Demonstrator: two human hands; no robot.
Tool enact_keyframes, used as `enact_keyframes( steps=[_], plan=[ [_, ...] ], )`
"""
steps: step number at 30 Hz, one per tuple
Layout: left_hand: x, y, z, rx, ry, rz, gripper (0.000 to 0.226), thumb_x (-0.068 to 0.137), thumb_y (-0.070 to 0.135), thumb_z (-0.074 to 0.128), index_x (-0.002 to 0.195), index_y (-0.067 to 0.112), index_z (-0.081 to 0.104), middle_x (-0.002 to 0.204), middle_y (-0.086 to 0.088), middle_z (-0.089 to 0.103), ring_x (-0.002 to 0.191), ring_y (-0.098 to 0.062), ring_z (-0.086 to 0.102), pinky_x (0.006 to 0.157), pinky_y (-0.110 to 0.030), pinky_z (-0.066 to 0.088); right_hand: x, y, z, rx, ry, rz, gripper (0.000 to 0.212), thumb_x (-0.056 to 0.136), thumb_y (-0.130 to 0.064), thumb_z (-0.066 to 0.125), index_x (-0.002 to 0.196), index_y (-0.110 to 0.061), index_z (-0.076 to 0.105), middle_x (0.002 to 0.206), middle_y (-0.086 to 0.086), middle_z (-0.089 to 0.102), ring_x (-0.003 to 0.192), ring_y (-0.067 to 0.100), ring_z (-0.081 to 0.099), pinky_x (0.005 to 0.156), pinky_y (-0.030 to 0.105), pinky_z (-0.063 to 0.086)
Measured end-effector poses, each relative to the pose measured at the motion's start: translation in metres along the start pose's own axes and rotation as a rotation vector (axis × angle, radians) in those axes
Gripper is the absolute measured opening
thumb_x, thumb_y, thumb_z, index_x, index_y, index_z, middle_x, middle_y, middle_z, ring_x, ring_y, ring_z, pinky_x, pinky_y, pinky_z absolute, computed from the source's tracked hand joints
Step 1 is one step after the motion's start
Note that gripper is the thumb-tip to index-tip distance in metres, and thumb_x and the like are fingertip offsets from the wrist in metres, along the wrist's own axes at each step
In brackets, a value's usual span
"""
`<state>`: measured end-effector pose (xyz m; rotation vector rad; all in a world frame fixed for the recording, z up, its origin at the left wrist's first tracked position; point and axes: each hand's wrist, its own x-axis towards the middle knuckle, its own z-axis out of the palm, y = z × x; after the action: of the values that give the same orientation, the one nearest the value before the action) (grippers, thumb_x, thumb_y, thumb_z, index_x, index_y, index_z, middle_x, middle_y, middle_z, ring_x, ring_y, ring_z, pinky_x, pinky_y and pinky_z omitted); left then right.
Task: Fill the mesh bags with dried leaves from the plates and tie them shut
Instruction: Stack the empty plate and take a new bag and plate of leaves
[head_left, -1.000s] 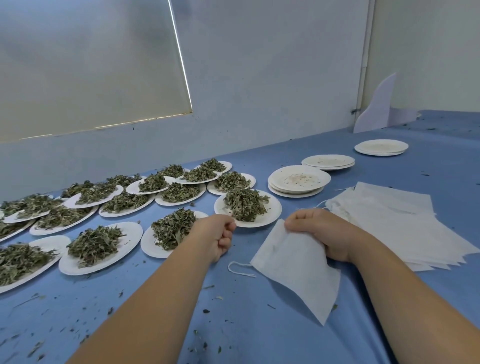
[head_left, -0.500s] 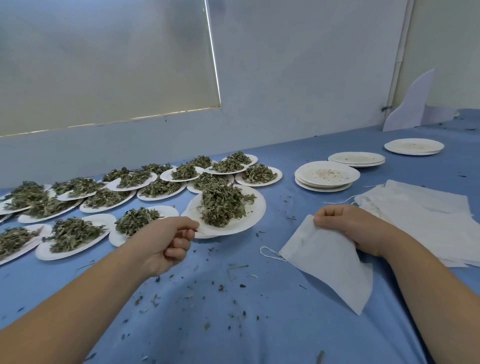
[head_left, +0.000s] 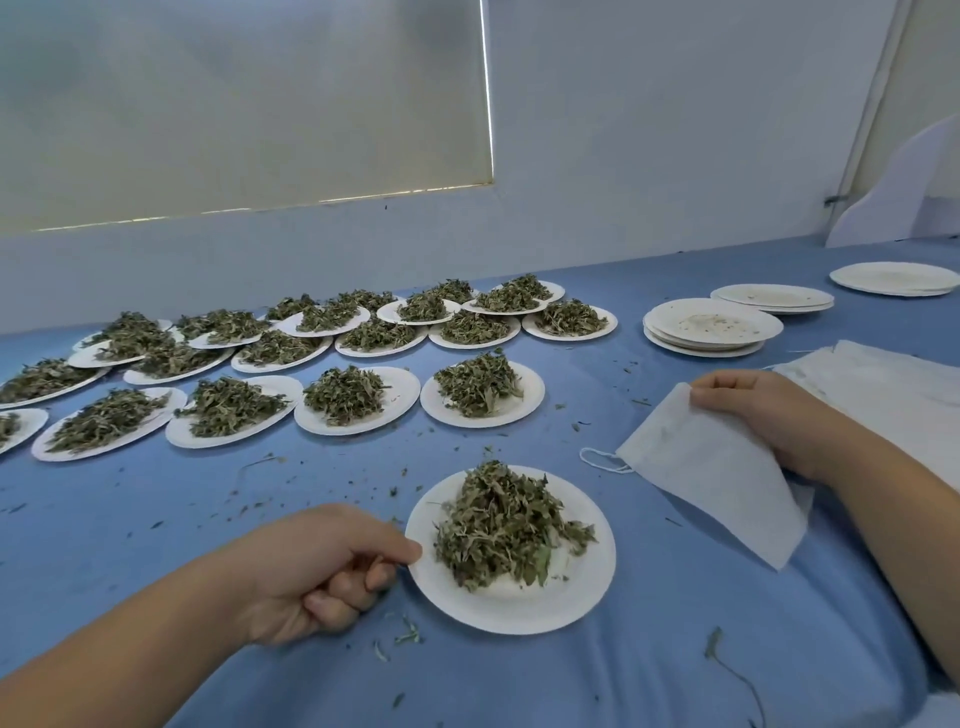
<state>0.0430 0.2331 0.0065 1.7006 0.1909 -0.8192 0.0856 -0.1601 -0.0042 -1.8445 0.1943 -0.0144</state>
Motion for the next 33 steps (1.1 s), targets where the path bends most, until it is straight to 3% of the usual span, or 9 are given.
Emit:
enact_keyframes(
  steps=[7, 12, 14, 19, 21, 23, 26, 31, 33],
  plan=[
    [-0.01, 0.004, -0.01, 0.41, 0.047, 0.038, 0.041, 0.084, 0.029, 0.072, 0.052, 0.012, 0.053, 0.047, -0.005, 0.042, 0.037, -0.013, 0.025, 0.036, -0.019, 0.022, -0.009, -0.033, 0.015, -0.184, 0.116, -0.221, 0.015, 0.09, -0.029, 0.064, 0.077, -0.026, 0.07, 0.071, -0.02, 0.064, 0.065, -0.004, 0.055, 0.068, 0.024, 0.039],
    [-0.013, 0.011, -0.015, 0.572, 0.195, 0.115, 0.031, 0.084, 0.038, 0.068, 0.066, 0.012, 0.071, 0.051, -0.002, 0.057, 0.036, -0.012, 0.037, 0.04, -0.02, 0.032, -0.015, -0.077, 0.039, -0.281, 0.187, -0.424, 0.015, 0.091, -0.032, 0.062, 0.078, -0.028, 0.069, 0.068, -0.022, 0.062, 0.055, -0.008, 0.052, 0.058, 0.023, 0.039],
    [-0.012, 0.017, -0.018, 0.537, 0.316, 0.246, 0.029, 0.085, 0.038, 0.066, 0.069, 0.014, 0.071, 0.052, 0.001, 0.059, 0.037, -0.01, 0.039, 0.041, -0.021, 0.034, -0.017, -0.096, 0.052, -0.275, 0.2, -0.511, 0.015, 0.092, -0.034, 0.06, 0.079, -0.034, 0.067, 0.069, -0.022, 0.062, 0.056, -0.004, 0.051, 0.057, 0.024, 0.039],
    [-0.012, 0.038, -0.028, 0.315, 0.707, 0.821, 0.011, 0.085, 0.045, 0.063, 0.078, 0.038, 0.068, 0.061, 0.009, 0.06, 0.047, 0.0, 0.047, 0.051, -0.02, 0.041, -0.021, -0.14, 0.1, -0.196, 0.093, -0.782, 0.024, 0.093, -0.023, 0.06, 0.075, -0.037, 0.067, 0.075, -0.023, 0.061, 0.072, -0.003, 0.054, 0.069, 0.017, 0.041],
    [-0.011, 0.046, -0.032, 0.347, 0.808, 0.97, 0.009, 0.083, 0.05, 0.064, 0.087, 0.042, 0.064, 0.082, 0.016, 0.059, 0.067, 0.006, 0.055, 0.059, -0.017, 0.04, -0.021, -0.152, 0.124, -0.222, 0.067, -0.866, 0.023, 0.093, -0.022, 0.061, 0.079, -0.04, 0.064, 0.079, -0.026, 0.061, 0.073, -0.01, 0.054, 0.069, 0.007, 0.039],
    [-0.009, 0.053, -0.036, 0.47, 0.862, 1.065, 0.024, 0.079, 0.055, 0.058, 0.102, 0.047, 0.056, 0.102, 0.023, 0.05, 0.089, 0.011, 0.053, 0.069, -0.013, 0.039, -0.017, -0.158, 0.149, -0.256, 0.043, -0.919, 0.02, 0.093, -0.02, 0.061, 0.083, -0.037, 0.063, 0.086, -0.021, 0.06, 0.076, -0.011, 0.054, 0.071, 0.003, 0.036],
    [-0.003, 0.059, -0.046, 0.595, 0.811, 1.039, 0.038, 0.077, 0.059, 0.057, 0.112, 0.046, 0.051, 0.107, 0.025, 0.05, 0.096, 0.012, 0.052, 0.075, -0.014, 0.042, -0.007, -0.16, 0.186, -0.39, -0.026, -0.944, 0.013, 0.093, -0.02, 0.06, 0.089, -0.032, 0.064, 0.092, -0.011, 0.058, 0.083, -0.002, 0.053, 0.075, 0.01, 0.035],
    [0.01, 0.065, -0.065, 0.648, 0.709, 0.888, 0.007, 0.086, 0.038, 0.063, 0.087, 0.033, 0.067, 0.085, 0.023, 0.066, 0.078, 0.007, 0.06, 0.061, -0.017, 0.044, 0.008, -0.153, 0.215, -0.451, -0.07, -0.996, 0.015, 0.094, -0.018, 0.06, 0.101, -0.021, 0.073, 0.087, -0.015, 0.052, 0.075, -0.015, 0.047, 0.068, 0.004, 0.031],
    [0.013, 0.07, -0.072, 0.645, 0.749, 0.9, 0.012, 0.089, 0.034, 0.061, 0.08, 0.03, 0.068, 0.078, 0.021, 0.066, 0.074, 0.008, 0.059, 0.059, -0.02, 0.042, 0.013, -0.148, 0.218, -0.443, -0.059, -0.999, 0.015, 0.093, -0.017, 0.06, 0.101, -0.02, 0.074, 0.088, -0.012, 0.055, 0.077, -0.01, 0.049, 0.069, 0.006, 0.032]
  ],
)
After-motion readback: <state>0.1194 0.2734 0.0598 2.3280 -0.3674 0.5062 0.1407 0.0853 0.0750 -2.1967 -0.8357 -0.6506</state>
